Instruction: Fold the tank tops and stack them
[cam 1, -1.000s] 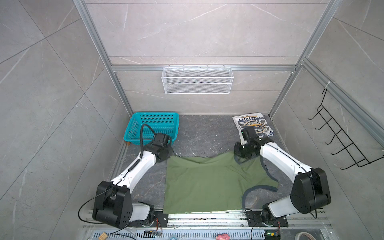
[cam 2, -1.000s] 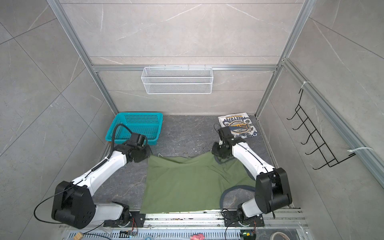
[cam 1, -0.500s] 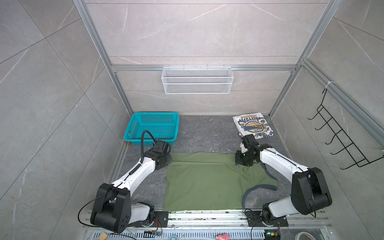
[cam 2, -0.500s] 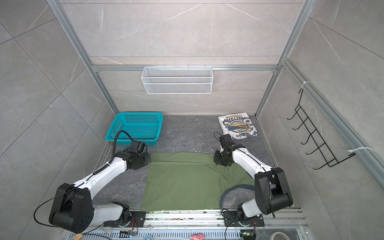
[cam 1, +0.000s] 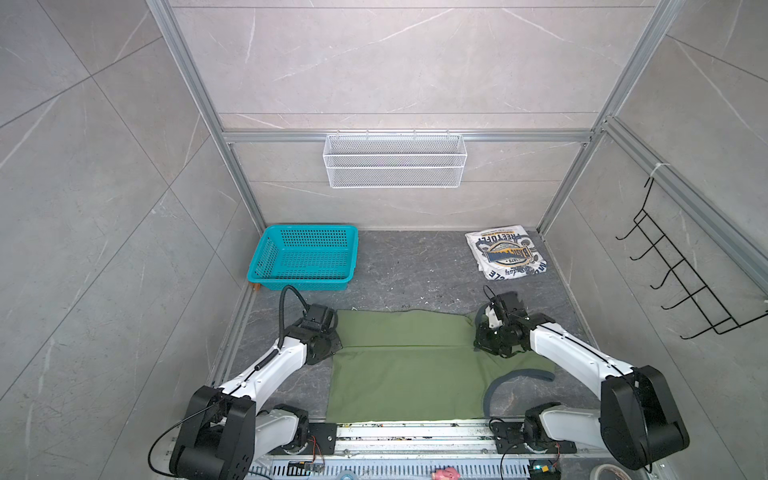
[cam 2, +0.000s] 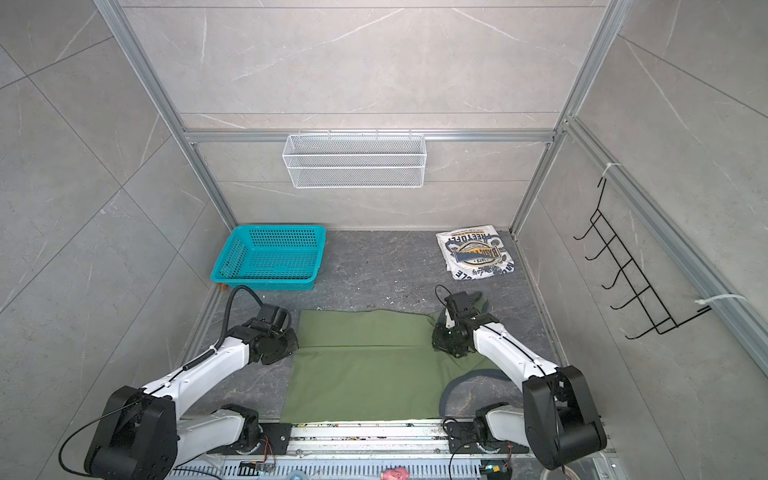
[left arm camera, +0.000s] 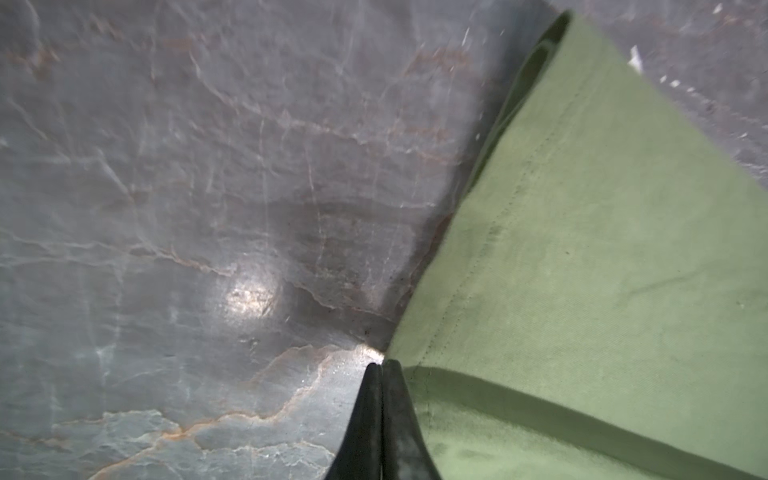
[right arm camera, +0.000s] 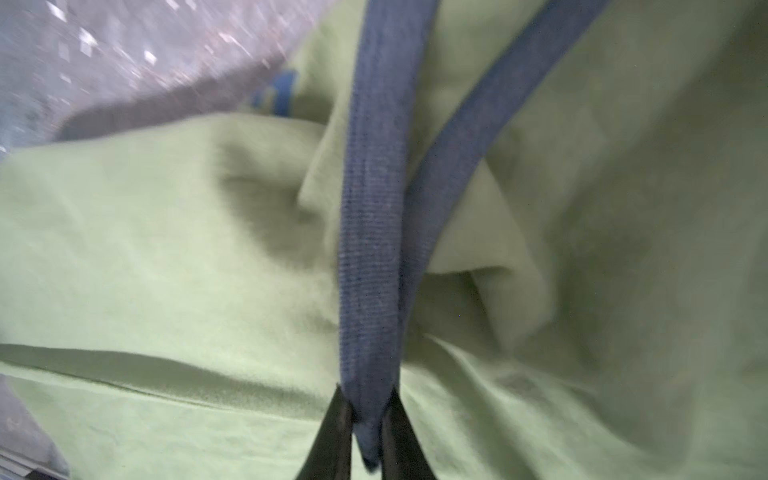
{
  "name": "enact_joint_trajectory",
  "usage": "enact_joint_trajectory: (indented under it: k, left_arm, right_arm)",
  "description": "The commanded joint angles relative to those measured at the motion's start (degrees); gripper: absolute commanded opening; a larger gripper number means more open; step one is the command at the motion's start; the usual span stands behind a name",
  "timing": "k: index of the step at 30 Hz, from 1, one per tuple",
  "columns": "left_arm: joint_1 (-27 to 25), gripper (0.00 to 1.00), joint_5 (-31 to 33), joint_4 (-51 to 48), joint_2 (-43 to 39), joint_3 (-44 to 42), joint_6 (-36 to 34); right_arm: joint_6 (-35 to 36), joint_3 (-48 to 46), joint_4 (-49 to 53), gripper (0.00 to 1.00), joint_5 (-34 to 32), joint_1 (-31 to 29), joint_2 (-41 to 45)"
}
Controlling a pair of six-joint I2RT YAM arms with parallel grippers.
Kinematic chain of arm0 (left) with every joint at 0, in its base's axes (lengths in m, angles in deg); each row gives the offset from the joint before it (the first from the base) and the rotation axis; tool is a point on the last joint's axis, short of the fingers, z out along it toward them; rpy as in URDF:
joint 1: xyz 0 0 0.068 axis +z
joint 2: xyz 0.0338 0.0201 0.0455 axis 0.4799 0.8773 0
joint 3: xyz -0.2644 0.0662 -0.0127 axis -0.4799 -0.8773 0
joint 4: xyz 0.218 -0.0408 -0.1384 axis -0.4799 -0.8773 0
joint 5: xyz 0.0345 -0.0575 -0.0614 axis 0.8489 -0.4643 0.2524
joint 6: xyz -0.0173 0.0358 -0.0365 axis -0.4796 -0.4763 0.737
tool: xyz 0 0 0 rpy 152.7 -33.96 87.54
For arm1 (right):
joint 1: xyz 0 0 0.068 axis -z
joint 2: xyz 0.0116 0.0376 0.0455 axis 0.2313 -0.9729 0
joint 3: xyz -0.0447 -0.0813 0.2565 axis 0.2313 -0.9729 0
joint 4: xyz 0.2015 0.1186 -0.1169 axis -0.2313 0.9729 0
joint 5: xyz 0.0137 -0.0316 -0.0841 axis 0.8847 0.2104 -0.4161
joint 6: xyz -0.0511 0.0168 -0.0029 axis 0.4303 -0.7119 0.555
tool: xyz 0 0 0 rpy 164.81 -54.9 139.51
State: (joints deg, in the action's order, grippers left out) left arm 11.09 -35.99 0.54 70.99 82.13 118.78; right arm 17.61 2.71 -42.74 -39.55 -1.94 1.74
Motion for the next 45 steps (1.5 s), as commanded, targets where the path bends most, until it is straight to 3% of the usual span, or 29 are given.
enact_joint_trajectory:
  k: [1, 4, 6, 8, 11, 15, 19, 24, 36, 42, 45]
  left_arm:
    - [0.4, 0.05, 0.0, 0.3, 1.0, 0.7, 1.1]
    - [0.4, 0.25, 1.0, -2.8, -0.7, 3.3, 0.1]
    - [0.4, 0.38, 4.5, -6.9, -4.1, 6.5, -0.1]
    - [0.3, 0.48, 7.5, -9.9, -8.0, 10.1, -1.1]
    - [-0.2, 0.57, 7.7, -10.8, -9.7, 15.6, -2.7]
    - [-3.6, 0.57, -1.2, -4.4, -0.9, 20.0, -3.8]
    - [-10.6, 0.57, -2.1, 0.6, 11.7, 24.5, -3.8]
    - [-11.3, 0.55, -4.8, 5.3, 21.8, 26.3, -3.2]
    - [-10.8, 0.57, -1.8, 8.0, 30.8, 24.5, -1.8]
    - [-10.8, 0.58, -0.3, 8.6, 32.4, 23.1, 0.1]
    - [-10.6, 0.59, 1.4, 8.2, 32.1, 22.3, 1.1]
  right_arm:
    - [-1.6, -0.3, -0.6, 0.22, -0.2, 0.0, -0.9]
    - [-1.2, 3.3, 3.9, 0.46, -2.3, 0.0, 0.4]
    - [-0.3, 7.3, 8.7, 0.56, -5.5, 0.5, 2.0]
    - [0.5, 11.3, 13.2, 0.61, -9.0, 1.9, 3.8]
    - [1.8, 16.5, 16.3, 0.61, -11.2, 7.1, 4.8]
    - [1.6, 22.8, 15.5, 0.60, -13.0, 13.0, -1.4]
    - [0.0, 29.4, 12.4, 0.58, -15.2, 16.5, -12.6]
    - [-1.4, 37.6, 11.3, 0.58, -16.2, 19.2, -25.5]
    - [-2.8, 47.8, 14.1, 0.58, -17.3, 22.1, -40.1]
    - [-2.9, 49.3, 13.8, 0.49, -16.3, 22.2, -42.6]
    - [-2.7, 49.3, 13.7, 0.36, -16.0, 22.2, -42.0]
